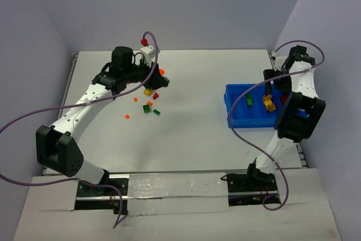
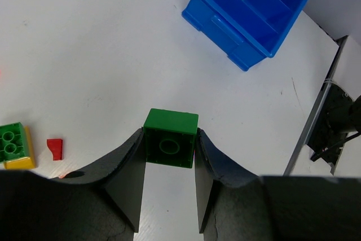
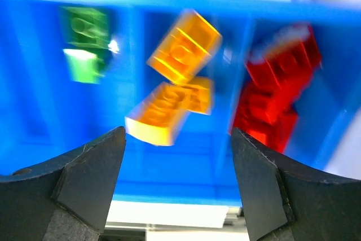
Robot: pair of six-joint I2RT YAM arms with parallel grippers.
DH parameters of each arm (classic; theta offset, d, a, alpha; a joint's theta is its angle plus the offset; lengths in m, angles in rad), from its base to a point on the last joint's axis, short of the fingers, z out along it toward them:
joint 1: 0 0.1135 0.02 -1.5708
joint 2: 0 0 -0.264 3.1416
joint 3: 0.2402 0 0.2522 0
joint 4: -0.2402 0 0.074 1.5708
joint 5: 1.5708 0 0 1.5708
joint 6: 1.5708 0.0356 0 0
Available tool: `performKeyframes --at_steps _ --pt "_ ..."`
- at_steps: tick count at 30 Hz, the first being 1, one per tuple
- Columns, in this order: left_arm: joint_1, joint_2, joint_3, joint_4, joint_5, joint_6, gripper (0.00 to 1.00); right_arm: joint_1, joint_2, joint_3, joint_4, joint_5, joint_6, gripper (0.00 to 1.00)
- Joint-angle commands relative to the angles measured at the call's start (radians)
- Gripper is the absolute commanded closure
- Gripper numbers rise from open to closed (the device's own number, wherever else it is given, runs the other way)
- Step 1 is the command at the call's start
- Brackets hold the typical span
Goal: Sort the legos into containers by color
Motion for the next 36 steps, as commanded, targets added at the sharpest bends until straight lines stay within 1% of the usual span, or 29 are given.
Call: performKeyframes --at_steps 1,3,5,6,7,9,10,13,14,15,17,18,19,21,26,29,36 --pt "-0.004 -0.029 -0.030 0.070 0.078 -0.015 1.00 0.088 -0.086 0.127 -0.092 -0.158 0.059 0.18" --pt "-0.005 -0.053 -0.059 0.098 0.112 -0.014 1.00 0.161 -0.113 0.177 -0.137 -0.304 0.105 0.18" --pt "-0.008 -0.065 -0.082 0.111 0.127 -0.009 1.00 0.243 -0.139 0.201 -0.160 -0.420 0.172 0.18" --pt "-0.013 -0.073 -0.094 0.114 0.128 -0.001 1.00 0.258 -0.150 0.192 -0.155 -0.494 0.208 0.18" --pt "-0.024 -0.085 -0.109 0.113 0.122 0.013 1.00 0.313 -0.165 0.169 -0.132 -0.601 0.262 0.18" --pt "-0.044 -0.097 -0.113 0.093 0.126 0.059 1.00 0.393 -0.182 0.123 -0.059 -0.709 0.352 0.18" --pt "-0.051 -0.103 -0.116 0.087 0.133 0.061 1.00 0.442 -0.184 0.107 -0.034 -0.739 0.403 0.18" --pt "-0.084 -0.123 -0.110 0.067 0.140 0.115 1.00 0.567 -0.181 0.056 0.063 -0.842 0.480 0.18" --pt "-0.095 -0.126 -0.108 0.054 0.146 0.134 1.00 0.587 -0.176 0.045 0.085 -0.867 0.524 0.18" --pt "-0.101 -0.133 -0.108 0.048 0.146 0.143 1.00 0.619 -0.170 0.026 0.115 -0.914 0.543 0.18" --pt "-0.122 -0.138 -0.107 0.033 0.130 0.167 1.00 0.643 -0.141 0.011 0.126 -0.978 0.578 0.17" --pt "-0.124 -0.141 -0.107 0.032 0.114 0.177 1.00 0.656 -0.132 0.004 0.128 -1.005 0.587 0.15" --pt "-0.142 -0.143 -0.107 0.022 0.097 0.194 1.00 0.673 -0.128 -0.010 0.138 -1.039 0.602 0.10" --pt "-0.163 -0.140 -0.102 0.012 0.064 0.213 1.00 0.694 -0.134 -0.049 0.190 -1.065 0.636 0.02" --pt "-0.227 -0.127 -0.081 -0.024 -0.031 0.276 1.00 0.746 -0.140 -0.053 0.226 -1.052 0.681 0.02" --pt "-0.246 -0.121 -0.075 -0.029 -0.050 0.286 1.00 0.757 -0.135 -0.048 0.227 -1.037 0.688 0.04" --pt "-0.258 -0.109 -0.058 -0.024 -0.102 0.280 1.00 0.794 -0.123 -0.075 0.231 -0.991 0.694 0.13"
